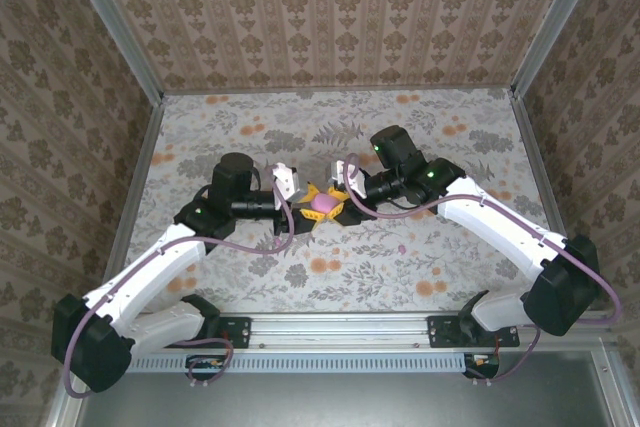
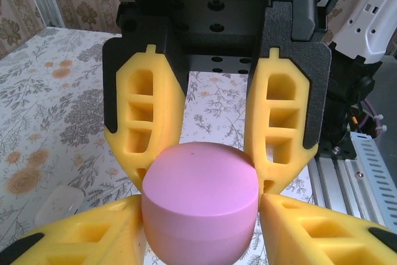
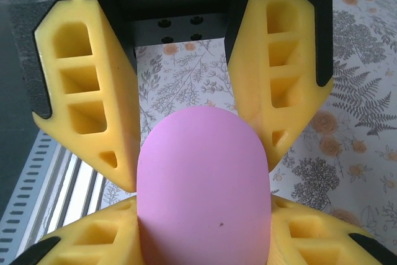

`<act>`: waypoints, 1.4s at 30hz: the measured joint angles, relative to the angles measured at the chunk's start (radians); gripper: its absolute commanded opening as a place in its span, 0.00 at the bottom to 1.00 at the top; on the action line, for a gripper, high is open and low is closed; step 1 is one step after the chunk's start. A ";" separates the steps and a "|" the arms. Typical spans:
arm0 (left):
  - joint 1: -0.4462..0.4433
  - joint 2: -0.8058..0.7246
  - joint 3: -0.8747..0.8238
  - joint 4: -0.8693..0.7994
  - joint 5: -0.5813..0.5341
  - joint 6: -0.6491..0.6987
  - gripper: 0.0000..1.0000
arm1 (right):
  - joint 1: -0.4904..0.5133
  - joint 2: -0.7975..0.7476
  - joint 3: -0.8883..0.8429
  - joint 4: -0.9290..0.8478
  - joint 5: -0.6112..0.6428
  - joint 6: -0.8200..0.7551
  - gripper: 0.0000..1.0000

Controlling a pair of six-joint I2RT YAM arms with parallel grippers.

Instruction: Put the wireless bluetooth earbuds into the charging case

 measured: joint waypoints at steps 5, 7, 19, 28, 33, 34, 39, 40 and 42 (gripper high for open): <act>0.000 0.001 0.001 -0.014 -0.004 0.001 0.57 | 0.000 -0.001 0.000 0.017 0.000 0.004 0.39; 0.000 0.001 0.001 -0.014 -0.005 0.002 0.57 | -0.001 -0.001 0.000 0.019 0.000 0.004 0.39; 0.000 0.001 0.001 -0.013 -0.014 0.000 0.40 | -0.003 -0.001 -0.001 0.009 -0.008 -0.001 0.41; 0.000 0.001 0.001 -0.001 -0.015 -0.002 0.35 | -0.003 -0.003 -0.001 0.010 -0.007 0.003 0.53; 0.000 -0.012 -0.023 0.097 -0.045 -0.038 0.34 | -0.007 -0.024 -0.013 0.022 0.017 0.033 0.63; 0.000 -0.017 -0.030 0.115 -0.050 -0.045 0.34 | -0.008 -0.029 -0.014 0.024 0.023 0.039 0.64; -0.002 -0.031 -0.065 0.229 -0.079 -0.094 0.34 | -0.030 -0.072 -0.020 0.045 0.038 0.105 0.69; -0.005 -0.031 -0.071 0.251 -0.089 -0.105 0.34 | -0.036 -0.084 -0.020 0.049 0.040 0.127 0.69; -0.006 -0.033 -0.087 0.303 -0.105 -0.129 0.34 | -0.050 -0.113 -0.023 0.070 0.054 0.187 0.68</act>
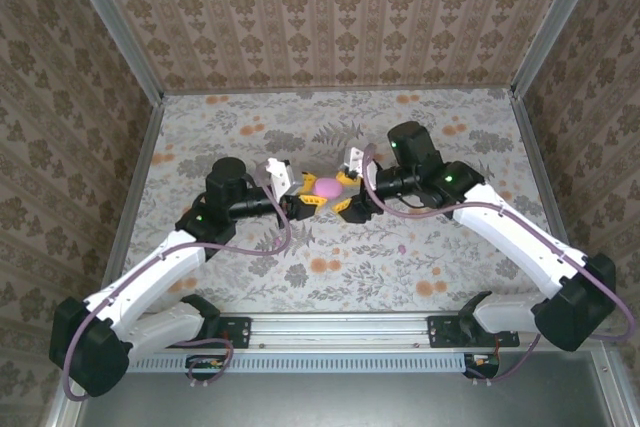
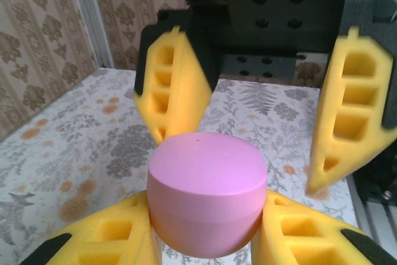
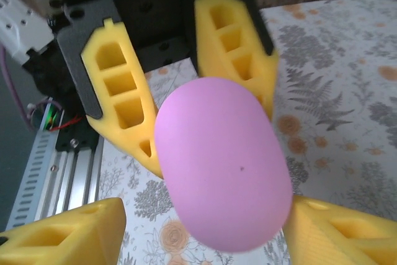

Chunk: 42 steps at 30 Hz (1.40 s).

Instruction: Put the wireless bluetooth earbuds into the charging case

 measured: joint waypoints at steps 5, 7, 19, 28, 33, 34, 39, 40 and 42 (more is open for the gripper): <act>-0.001 0.000 -0.026 0.110 -0.042 -0.056 0.33 | -0.072 -0.053 -0.003 0.086 0.017 0.219 0.66; -0.006 0.001 -0.026 0.150 -0.057 -0.077 0.34 | -0.115 -0.055 -0.004 0.129 0.018 0.338 0.66; -0.046 0.011 -0.026 0.264 -0.147 -0.091 0.34 | -0.188 0.081 0.002 0.382 -0.089 1.279 0.59; -0.066 0.040 -0.026 0.295 -0.193 -0.090 0.34 | -0.142 0.088 -0.035 0.503 -0.168 1.522 0.59; -0.066 0.040 -0.026 0.319 -0.211 -0.091 0.34 | -0.141 0.092 -0.035 0.504 -0.205 1.543 0.58; -0.066 0.040 -0.026 0.322 -0.213 -0.091 0.34 | -0.141 0.094 -0.035 0.505 -0.212 1.545 0.58; -0.067 0.040 -0.026 0.328 -0.224 -0.091 0.34 | -0.141 0.096 -0.035 0.530 -0.251 1.563 0.54; -0.068 0.040 -0.026 0.329 -0.225 -0.091 0.34 | -0.141 0.096 -0.035 0.536 -0.258 1.564 0.53; -0.072 0.040 -0.026 0.335 -0.230 -0.091 0.35 | -0.141 0.097 -0.035 0.542 -0.266 1.568 0.52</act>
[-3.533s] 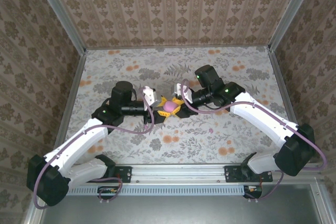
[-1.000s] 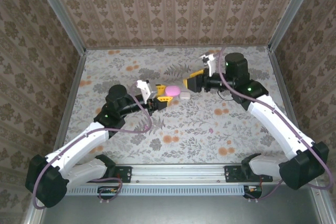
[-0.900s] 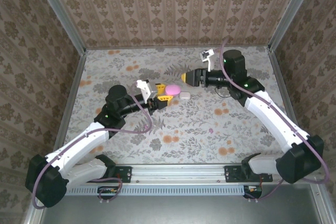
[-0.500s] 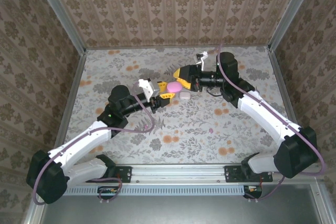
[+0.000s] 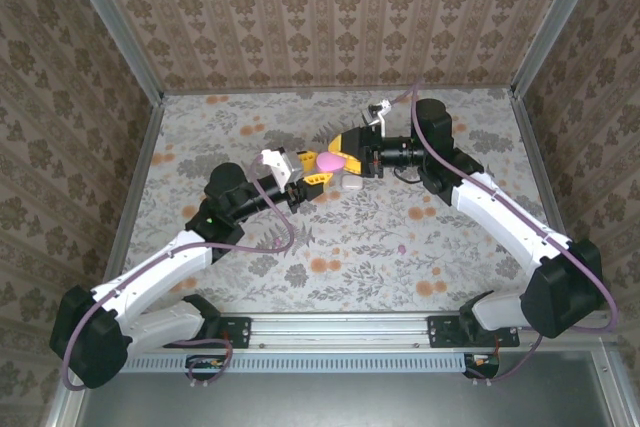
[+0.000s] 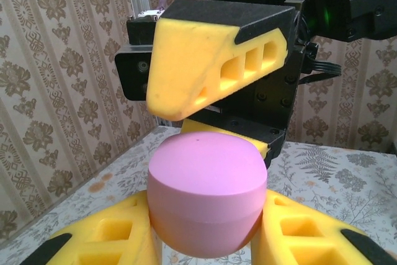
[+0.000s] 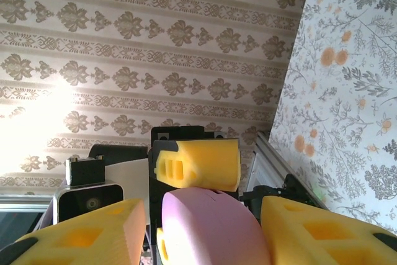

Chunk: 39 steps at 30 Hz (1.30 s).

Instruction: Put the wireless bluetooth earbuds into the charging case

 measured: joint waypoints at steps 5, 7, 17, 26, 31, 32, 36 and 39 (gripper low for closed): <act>-0.001 0.000 0.001 0.009 -0.002 0.000 0.35 | 0.000 0.003 0.000 0.009 -0.012 0.000 0.46; -0.001 0.000 0.005 0.009 -0.002 0.000 0.35 | 0.000 0.006 0.000 0.010 -0.021 0.001 0.45; -0.001 0.014 0.010 0.021 -0.009 -0.024 0.35 | 0.001 0.018 0.000 0.019 -0.053 0.003 0.44; -0.001 0.016 0.017 0.020 -0.013 -0.026 0.41 | 0.000 0.018 0.000 0.042 -0.054 -0.005 0.30; -0.008 0.029 0.034 0.000 -0.018 -0.024 0.46 | -0.001 0.017 0.000 0.045 -0.049 0.004 0.28; -0.008 0.032 0.035 0.000 -0.020 -0.024 0.47 | -0.001 0.017 0.000 0.048 -0.046 0.012 0.28; -0.018 0.041 0.039 0.000 -0.028 -0.020 0.51 | 0.002 0.014 -0.007 0.087 -0.035 0.055 0.28; -0.020 0.049 0.039 0.000 -0.032 -0.019 0.53 | 0.004 0.007 -0.023 0.129 -0.024 0.087 0.27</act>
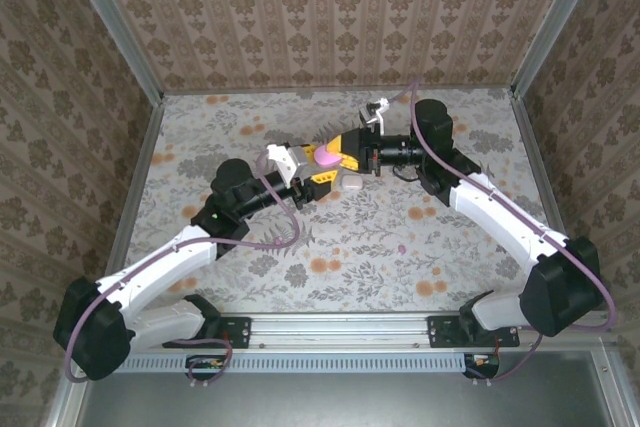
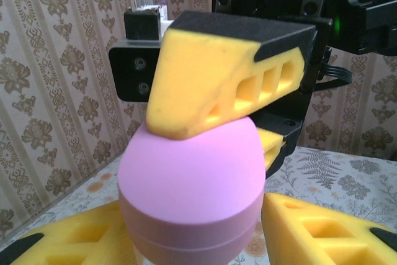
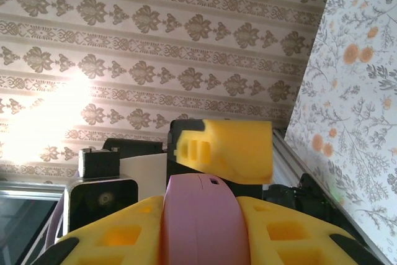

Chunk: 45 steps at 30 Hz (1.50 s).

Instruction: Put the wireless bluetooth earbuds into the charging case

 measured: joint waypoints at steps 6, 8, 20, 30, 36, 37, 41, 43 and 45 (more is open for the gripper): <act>-0.002 0.002 0.000 0.008 -0.007 0.000 0.53 | 0.000 -0.005 -0.050 0.090 0.021 0.075 0.27; -0.002 0.004 0.000 0.022 -0.012 0.000 0.53 | 0.001 -0.005 -0.062 0.109 0.027 0.097 0.27; -0.007 0.018 0.000 0.070 -0.042 -0.004 0.48 | 0.003 -0.005 -0.126 0.283 0.058 0.234 0.27; -0.007 0.035 0.000 0.118 -0.045 -0.016 0.39 | 0.003 -0.005 -0.130 0.325 0.068 0.269 0.28; -0.007 0.039 0.000 0.128 -0.045 -0.019 0.40 | 0.003 -0.005 -0.132 0.331 0.072 0.275 0.29; -0.007 0.039 0.000 0.128 -0.045 -0.019 0.40 | 0.003 -0.005 -0.132 0.331 0.073 0.276 0.30; -0.007 0.039 0.000 0.127 -0.045 -0.023 0.36 | 0.005 -0.005 -0.132 0.331 0.077 0.275 0.35; -0.007 0.040 0.000 0.127 -0.045 -0.023 0.35 | 0.005 -0.005 -0.132 0.327 0.080 0.269 0.43; -0.011 0.043 0.000 0.127 -0.041 -0.023 0.35 | 0.005 -0.007 -0.132 0.303 0.087 0.245 0.44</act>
